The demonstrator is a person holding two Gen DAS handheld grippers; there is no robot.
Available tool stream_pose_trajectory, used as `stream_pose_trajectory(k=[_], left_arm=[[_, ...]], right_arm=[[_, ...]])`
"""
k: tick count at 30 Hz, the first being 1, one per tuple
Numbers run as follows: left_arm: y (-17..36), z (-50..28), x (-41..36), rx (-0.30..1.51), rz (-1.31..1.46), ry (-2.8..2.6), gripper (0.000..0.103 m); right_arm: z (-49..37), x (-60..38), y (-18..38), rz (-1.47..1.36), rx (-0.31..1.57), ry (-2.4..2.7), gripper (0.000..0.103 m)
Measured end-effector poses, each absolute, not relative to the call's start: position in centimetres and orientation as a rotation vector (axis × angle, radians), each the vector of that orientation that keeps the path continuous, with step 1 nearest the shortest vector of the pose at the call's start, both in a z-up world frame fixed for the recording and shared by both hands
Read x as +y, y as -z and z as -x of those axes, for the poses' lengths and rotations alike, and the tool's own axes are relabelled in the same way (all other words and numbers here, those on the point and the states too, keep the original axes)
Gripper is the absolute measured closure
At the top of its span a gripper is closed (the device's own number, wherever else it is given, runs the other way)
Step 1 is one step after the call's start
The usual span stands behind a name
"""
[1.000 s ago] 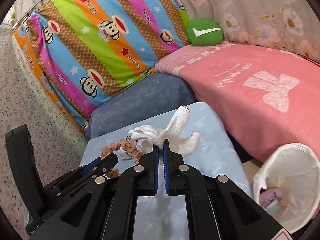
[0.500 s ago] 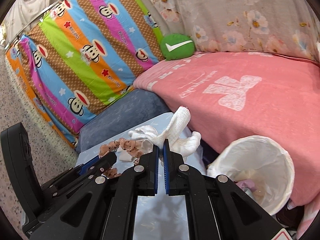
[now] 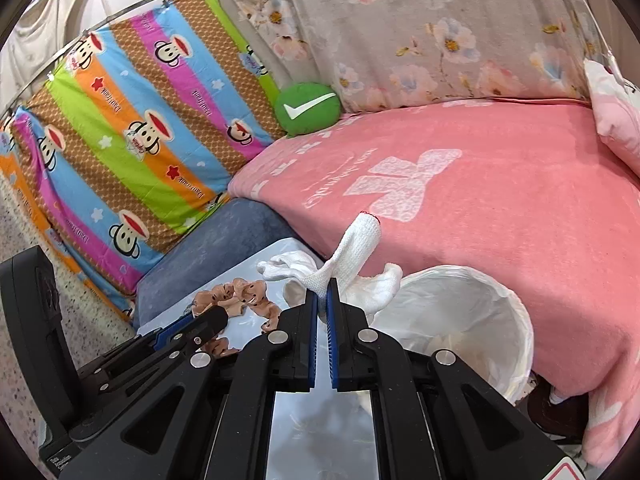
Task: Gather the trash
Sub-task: 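Carry the scrunchie and white cloth in both grippers over the white bin, then open both grippers to drop the scrunchie and white cloth into the bin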
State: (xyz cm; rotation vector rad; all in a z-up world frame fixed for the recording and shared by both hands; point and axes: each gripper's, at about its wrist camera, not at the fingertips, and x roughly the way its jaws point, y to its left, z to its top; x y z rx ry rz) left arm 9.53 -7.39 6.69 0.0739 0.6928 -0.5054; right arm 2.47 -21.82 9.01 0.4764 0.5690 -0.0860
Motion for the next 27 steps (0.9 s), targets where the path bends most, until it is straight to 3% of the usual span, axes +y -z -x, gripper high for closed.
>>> stream_pose_trajectory(k=[15, 21, 24, 25, 27], left_arm=[[-5.5, -9.0, -13.2, 0.711, -0.167, 0.588, 0.085], [-5.0, -9.2, -14.2, 0.731, -0.182, 0.607, 0.079], [-4.9, -9.2, -14.5, 0.736, -0.183, 0.598, 0.054], [-4.9, -9.2, -14.5, 0.732, -0.180, 0.589, 0.040], [-5.0, -9.2, -14.4, 0.718, -0.173, 0.580, 0.036]], right_arm=[[-1.3, -26.5, -7.1, -0.532, 0.578, 0.159, 0.098], [-1.2, -27.4, -6.7, -0.543, 0.578, 0.176, 0.097], [-1.2, -27.5, -6.6, -0.542, 0.583, 0.176, 0.095], [-1.3, -27.5, -6.5, -0.542, 0.583, 0.176, 0.093], [-1.3, -27.5, -6.6, -0.540, 0.580, 0.181, 0.093]])
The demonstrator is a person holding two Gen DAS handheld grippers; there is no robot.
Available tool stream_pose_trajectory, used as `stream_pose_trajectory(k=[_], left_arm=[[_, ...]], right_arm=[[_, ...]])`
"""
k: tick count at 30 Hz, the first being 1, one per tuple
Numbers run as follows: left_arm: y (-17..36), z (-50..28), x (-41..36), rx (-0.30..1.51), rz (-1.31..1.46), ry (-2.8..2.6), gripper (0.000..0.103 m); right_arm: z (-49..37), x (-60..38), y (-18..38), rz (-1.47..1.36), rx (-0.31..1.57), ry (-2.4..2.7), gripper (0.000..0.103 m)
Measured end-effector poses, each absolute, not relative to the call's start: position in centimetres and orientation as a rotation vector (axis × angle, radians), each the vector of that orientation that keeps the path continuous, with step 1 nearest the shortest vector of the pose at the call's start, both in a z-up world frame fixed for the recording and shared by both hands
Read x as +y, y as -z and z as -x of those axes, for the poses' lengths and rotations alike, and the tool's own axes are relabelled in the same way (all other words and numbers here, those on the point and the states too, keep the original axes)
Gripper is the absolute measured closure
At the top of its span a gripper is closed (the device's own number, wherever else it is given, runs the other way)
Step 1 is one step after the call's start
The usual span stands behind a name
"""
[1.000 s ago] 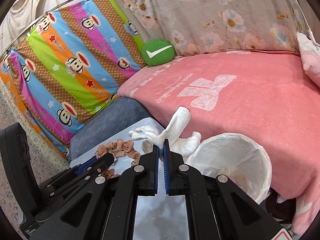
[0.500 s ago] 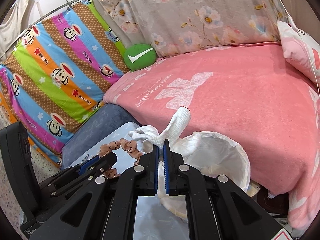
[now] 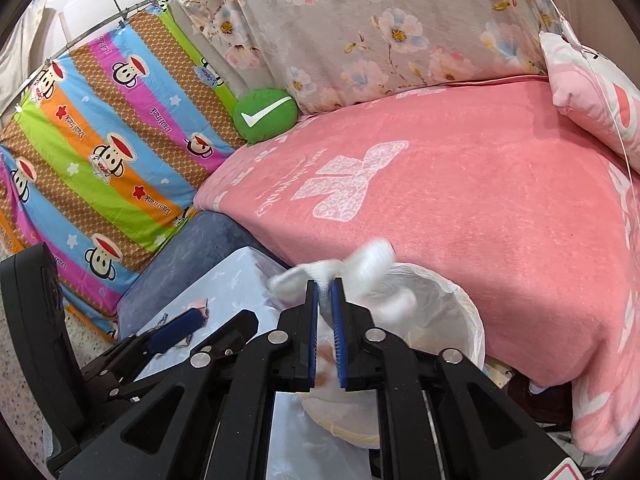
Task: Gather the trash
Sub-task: 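Open both grippers to drop the scrunchie and white cloth into the bin, then move both open grippers back over the remaining socks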
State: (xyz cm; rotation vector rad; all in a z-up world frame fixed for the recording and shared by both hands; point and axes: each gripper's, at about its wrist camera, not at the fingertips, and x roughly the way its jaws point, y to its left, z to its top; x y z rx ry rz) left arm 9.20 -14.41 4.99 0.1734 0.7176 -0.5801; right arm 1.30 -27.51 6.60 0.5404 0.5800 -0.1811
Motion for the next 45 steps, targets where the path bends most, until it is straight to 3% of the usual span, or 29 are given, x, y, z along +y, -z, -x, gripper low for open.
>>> stream_pose_trajectory(k=[9, 24, 45], left_arm=[[-4.8, -9.7, -13.9, 0.722, -0.173, 0.562, 0.036], [-4.8, -10.2, -11.0, 0.723, -0.127, 0.521, 0.036], [-3.4, -13.3, 0.5, 0.754, 0.017, 0.324, 0.035]], right_arm=[[-1.5, -27.1, -6.6, -0.539, 0.586, 0.169, 0.087], [-3.2, -24.3, -6.2, -0.496, 0.629, 0.120, 0.086], [-8.7, -13.5, -5.3, -0.381, 0.727, -0.036, 0.082]])
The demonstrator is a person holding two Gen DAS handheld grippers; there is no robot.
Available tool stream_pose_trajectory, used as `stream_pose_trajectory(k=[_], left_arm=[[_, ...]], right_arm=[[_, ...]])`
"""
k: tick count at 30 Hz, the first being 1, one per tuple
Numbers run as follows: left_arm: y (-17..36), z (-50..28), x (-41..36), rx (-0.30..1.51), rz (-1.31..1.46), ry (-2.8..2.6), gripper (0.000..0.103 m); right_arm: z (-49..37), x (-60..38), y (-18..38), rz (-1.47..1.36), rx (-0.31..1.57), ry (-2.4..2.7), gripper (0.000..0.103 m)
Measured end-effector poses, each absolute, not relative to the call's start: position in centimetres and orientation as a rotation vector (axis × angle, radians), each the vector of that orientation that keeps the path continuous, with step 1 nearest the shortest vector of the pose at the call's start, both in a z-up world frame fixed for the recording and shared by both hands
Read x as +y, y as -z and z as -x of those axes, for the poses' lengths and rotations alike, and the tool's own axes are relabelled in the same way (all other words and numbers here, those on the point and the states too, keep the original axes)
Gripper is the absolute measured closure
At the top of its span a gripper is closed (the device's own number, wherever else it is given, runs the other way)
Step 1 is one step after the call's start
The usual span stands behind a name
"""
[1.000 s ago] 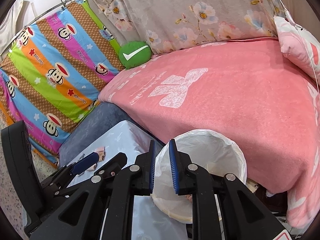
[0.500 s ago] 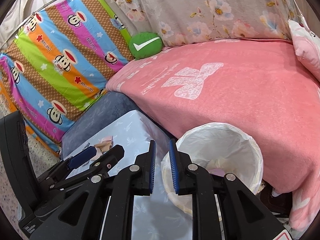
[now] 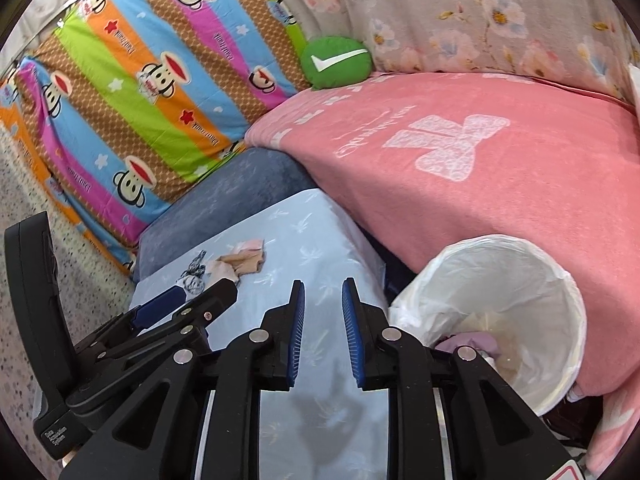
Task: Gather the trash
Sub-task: 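Move both open grippers back over the remaining socks, then grasp the white sock with the left gripper while the right grasps the beige mesh sock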
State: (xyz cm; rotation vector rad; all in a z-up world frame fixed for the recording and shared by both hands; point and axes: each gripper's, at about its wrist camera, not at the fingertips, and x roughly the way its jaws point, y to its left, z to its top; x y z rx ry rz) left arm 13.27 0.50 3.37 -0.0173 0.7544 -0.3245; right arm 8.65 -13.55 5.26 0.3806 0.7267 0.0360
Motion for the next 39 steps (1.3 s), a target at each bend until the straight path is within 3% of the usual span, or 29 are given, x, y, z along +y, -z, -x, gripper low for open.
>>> stream_pose_trajectory(k=[16, 21, 25, 39], left_arm=[[-0.8, -15.9, 10.4, 0.811, 0.127, 0.153, 0.035], [0.6, -17.3, 13.7, 0.832, 0.155, 0.088, 0.028], [1.9, -18.9, 16.3, 0.859, 0.176, 0.027, 0.023], [6.2, -27.5, 21.4, 0.940, 0.254, -0.060, 0.023]], right_arm=[[-14.2, -2.8, -2.9, -0.271, 0.835, -0.167, 0.077], [-16.7, -0.1, -1.6, -0.249, 0.868, -0.195, 0.075], [-19.5, 2.1, 0.0, -0.235, 0.903, -0.215, 0.072], [-31.4, 8.3, 6.3, -0.213, 1.011, -0.247, 0.071]])
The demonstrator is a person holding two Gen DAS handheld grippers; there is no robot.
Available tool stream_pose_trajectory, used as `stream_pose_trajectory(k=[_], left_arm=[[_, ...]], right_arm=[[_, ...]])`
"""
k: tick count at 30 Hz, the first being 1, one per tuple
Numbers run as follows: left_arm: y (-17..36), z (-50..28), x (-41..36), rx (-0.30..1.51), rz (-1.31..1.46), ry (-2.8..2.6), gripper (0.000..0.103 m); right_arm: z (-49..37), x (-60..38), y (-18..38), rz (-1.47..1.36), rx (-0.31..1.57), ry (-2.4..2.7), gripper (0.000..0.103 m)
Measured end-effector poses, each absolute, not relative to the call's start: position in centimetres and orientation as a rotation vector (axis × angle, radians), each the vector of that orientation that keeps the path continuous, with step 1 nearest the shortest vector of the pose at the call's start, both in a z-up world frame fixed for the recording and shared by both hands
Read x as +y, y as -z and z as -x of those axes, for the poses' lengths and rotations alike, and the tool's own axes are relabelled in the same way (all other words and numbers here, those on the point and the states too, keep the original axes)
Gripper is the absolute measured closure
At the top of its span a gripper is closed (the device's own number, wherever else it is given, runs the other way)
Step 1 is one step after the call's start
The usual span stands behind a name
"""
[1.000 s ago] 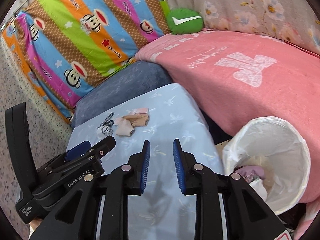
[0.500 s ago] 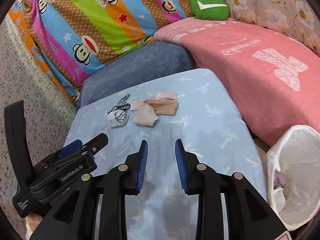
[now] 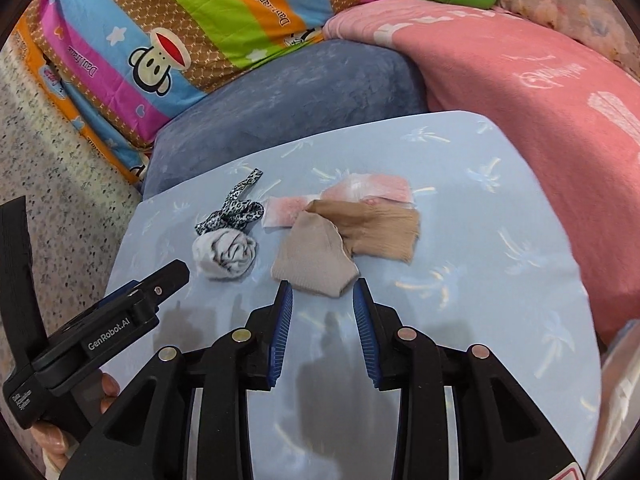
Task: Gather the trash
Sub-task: 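Grasp the white sock with the left gripper while the right grasps the beige mesh sock, then carry the white sock and beige mesh sock in both grippers over the bin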
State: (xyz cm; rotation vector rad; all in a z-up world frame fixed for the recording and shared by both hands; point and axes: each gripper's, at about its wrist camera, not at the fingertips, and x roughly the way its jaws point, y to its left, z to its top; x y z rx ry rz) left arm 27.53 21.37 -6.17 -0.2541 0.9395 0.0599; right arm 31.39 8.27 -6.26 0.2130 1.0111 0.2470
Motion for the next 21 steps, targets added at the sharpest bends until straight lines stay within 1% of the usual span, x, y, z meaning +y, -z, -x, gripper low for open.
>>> stream_pose_trajectory(k=[4, 5, 6, 7, 8, 9, 10, 12, 13, 14, 15, 16, 21], left_arm=[[7.7, -29.7, 21.6, 0.965, 0.268, -0.062, 0.023], [8.2, -30.2, 21.6, 0.976, 0.275, -0.058, 0.025], [8.6, -30.6, 21.6, 0.987, 0.278, -0.059, 0.029], [9.2, -30.9, 21.6, 1.001, 0.283, -0.049, 0.038], [9.6, -31.1, 21.5, 1.014, 0.292, -0.029, 0.045], [9.8, -31.1, 21.4, 1.021, 0.305, -0.011, 0.049], [9.9, -31.0, 21.3, 1.020, 0.315, 0.006, 0.055], [9.7, -30.8, 21.0, 1.006, 0.296, 0.011, 0.061], [9.5, -30.6, 20.7, 1.004, 0.283, 0.016, 0.066], [9.4, -30.4, 20.6, 1.003, 0.277, 0.015, 0.069], [9.2, -30.2, 20.5, 1.000, 0.273, 0.013, 0.070], [8.9, -30.0, 20.4, 0.998, 0.273, 0.015, 0.072], [6.9, -28.4, 20.0, 0.961, 0.272, 0.021, 0.074]], right_arm=[[-34.2, 8.9, 8.5, -0.244, 1.054, -0.242, 0.071], [-34.8, 9.1, 9.4, -0.250, 1.077, -0.242, 0.071], [-35.1, 9.5, 10.2, -0.250, 1.096, -0.239, 0.071], [-35.4, 9.8, 11.1, -0.240, 1.115, -0.240, 0.073], [-35.4, 10.0, 11.4, -0.235, 1.103, -0.244, 0.073], [-35.3, 10.1, 11.5, -0.227, 1.089, -0.243, 0.075], [-35.4, 10.3, 11.4, -0.214, 1.085, -0.245, 0.075], [-35.4, 10.3, 11.3, -0.204, 1.084, -0.247, 0.080], [-35.4, 10.4, 11.2, -0.196, 1.082, -0.249, 0.082], [-35.3, 10.4, 11.1, -0.188, 1.079, -0.248, 0.087], [-35.2, 10.5, 10.7, -0.179, 1.073, -0.246, 0.092], [-34.9, 10.4, 10.4, -0.175, 1.068, -0.246, 0.093], [-32.4, 9.5, 7.3, -0.198, 1.004, -0.261, 0.095]])
